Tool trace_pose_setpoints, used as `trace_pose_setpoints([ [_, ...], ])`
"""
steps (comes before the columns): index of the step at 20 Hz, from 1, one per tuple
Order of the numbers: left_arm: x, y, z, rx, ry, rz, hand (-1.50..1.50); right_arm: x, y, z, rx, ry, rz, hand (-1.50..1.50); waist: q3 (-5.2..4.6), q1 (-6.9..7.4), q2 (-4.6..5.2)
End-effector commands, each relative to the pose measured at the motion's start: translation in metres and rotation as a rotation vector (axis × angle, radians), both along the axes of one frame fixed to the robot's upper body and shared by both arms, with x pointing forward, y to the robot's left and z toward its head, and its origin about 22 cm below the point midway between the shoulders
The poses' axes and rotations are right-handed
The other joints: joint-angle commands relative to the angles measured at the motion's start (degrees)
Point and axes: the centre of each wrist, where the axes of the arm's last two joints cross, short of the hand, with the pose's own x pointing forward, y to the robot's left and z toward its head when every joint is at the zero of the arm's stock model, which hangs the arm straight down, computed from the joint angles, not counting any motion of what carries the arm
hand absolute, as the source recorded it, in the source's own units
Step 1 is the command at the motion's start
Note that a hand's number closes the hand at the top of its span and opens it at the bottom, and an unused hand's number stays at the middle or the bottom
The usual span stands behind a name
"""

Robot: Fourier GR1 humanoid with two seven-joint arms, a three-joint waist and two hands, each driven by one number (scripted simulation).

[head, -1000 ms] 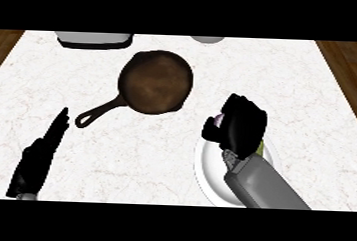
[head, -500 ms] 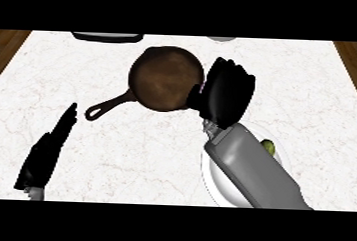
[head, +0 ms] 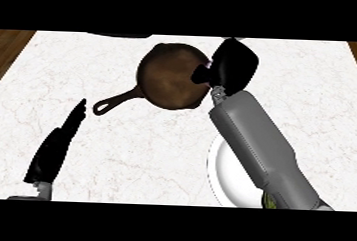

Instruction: Pick the can from the plate and place it in the pan

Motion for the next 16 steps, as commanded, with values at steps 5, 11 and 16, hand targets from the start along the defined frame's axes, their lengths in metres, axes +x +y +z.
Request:
trace_pose_setpoints([
  [5,-0.004,-0.014,-0.002,-0.002,-0.014,-0.057,0.00,0.037,-0.014,-0.030,0.137,0.124,-0.145,1.50,0.00,3.06,0.97],
  [11,0.009,-0.024,0.007,-0.010,-0.030,-0.081,0.00,0.044,-0.041,-0.044,0.473,0.146,-0.211,1.50,0.38,3.91,1.81],
  [16,0.017,-0.032,0.010,0.000,-0.039,-0.097,0.00,0.046,-0.047,-0.051,0.644,0.083,-0.229,-1.50,0.36,5.71,1.97],
])
